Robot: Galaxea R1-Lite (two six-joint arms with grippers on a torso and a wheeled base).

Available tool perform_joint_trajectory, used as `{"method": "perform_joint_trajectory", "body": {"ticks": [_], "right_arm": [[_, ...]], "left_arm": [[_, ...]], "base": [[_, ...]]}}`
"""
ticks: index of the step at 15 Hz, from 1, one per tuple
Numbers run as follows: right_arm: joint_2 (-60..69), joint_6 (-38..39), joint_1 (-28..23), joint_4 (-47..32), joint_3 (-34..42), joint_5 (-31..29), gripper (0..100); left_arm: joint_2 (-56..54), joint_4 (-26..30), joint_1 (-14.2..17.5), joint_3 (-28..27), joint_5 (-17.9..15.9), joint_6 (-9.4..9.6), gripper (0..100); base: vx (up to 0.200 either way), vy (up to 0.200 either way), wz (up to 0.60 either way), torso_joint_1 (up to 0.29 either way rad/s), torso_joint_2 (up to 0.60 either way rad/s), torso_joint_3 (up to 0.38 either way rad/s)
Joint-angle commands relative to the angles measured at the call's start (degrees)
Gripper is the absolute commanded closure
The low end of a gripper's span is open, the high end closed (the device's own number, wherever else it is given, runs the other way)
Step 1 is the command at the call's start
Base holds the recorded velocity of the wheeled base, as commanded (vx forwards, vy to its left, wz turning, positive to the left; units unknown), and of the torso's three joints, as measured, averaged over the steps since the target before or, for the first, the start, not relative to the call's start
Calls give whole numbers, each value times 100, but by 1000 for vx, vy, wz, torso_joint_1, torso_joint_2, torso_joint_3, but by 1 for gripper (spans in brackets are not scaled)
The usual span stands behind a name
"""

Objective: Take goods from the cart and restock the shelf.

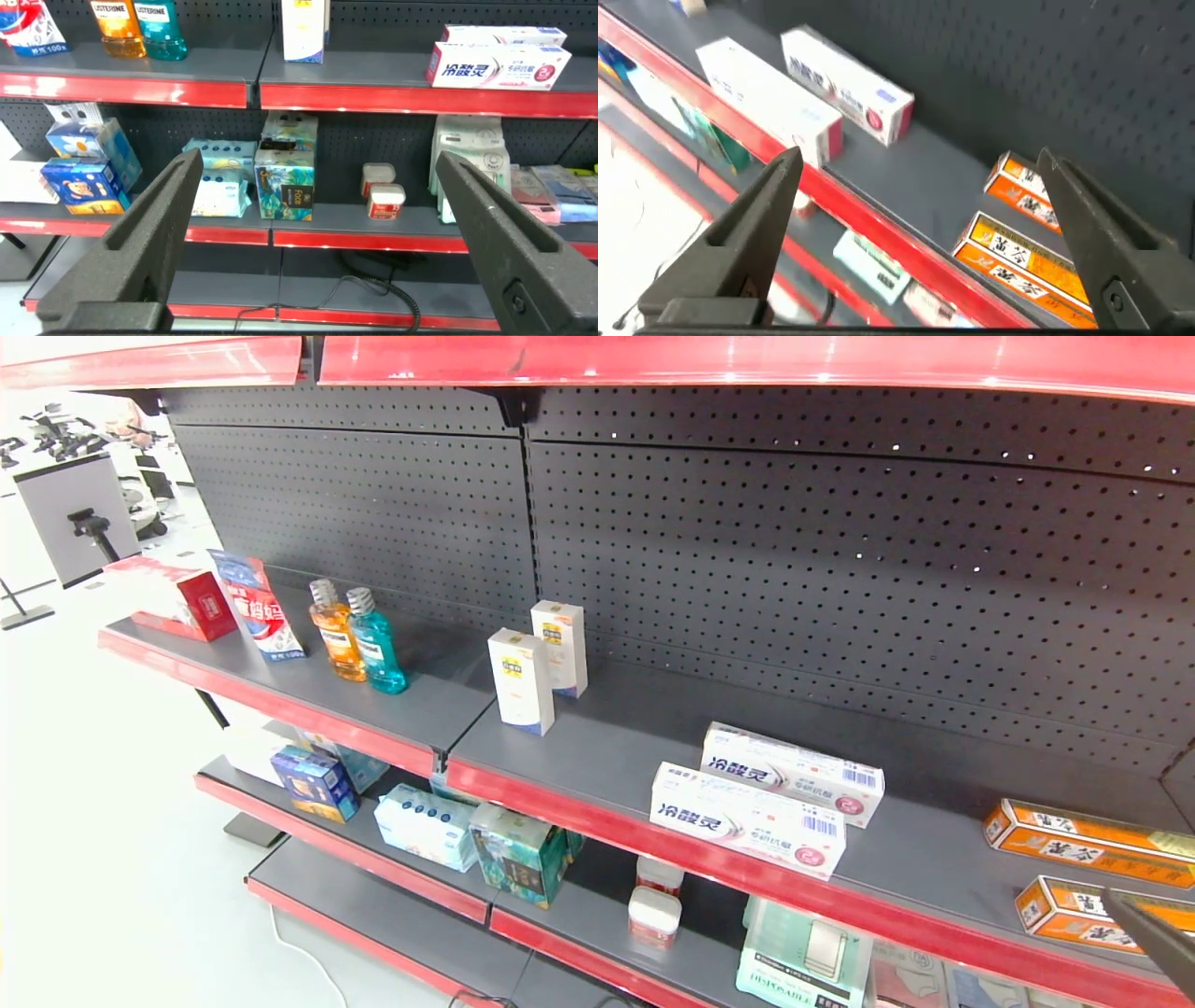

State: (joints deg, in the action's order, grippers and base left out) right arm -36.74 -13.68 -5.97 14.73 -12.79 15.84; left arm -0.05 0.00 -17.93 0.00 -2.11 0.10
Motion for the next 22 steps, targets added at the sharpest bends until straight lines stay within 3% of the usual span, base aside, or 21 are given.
{"method": "perform_joint_trajectory", "body": {"ticks": [1,6,10,12,14,17,18,22], "right_arm": [[545,5,26,-14,92,7,0],[1758,14,202,-295,989,51,0],[3138,436,184,-1736,1024,-327,0],[3147,761,184,-1525,1112,-1162,0],[3147,955,184,-1350,1182,-1487,0],[3147,1394,175,-1323,1226,-1768,0],[3147,1631,184,-1411,1279,-1900,0],[3147,1245,263,-1455,1270,-1592,0]], "left_arm": [[5,0,0,0,0,-1,0],[5,0,0,0,0,8,0],[5,0,0,0,-9,17,0],[5,-9,0,0,-9,25,0],[5,-9,0,0,-18,69,0],[5,-9,9,0,70,61,0],[5,0,18,0,255,61,0],[5,-9,27,0,325,34,0]], "base": [[0,0,0,0,0,0],[0,0,0,0,0,0],[0,0,0,0,0,0],[0,0,0,0,0,0],[0,0,0,0,0,0],[0,0,0,0,0,0],[0,0,0,0,0,0],[0,0,0,0,0,0]]}}
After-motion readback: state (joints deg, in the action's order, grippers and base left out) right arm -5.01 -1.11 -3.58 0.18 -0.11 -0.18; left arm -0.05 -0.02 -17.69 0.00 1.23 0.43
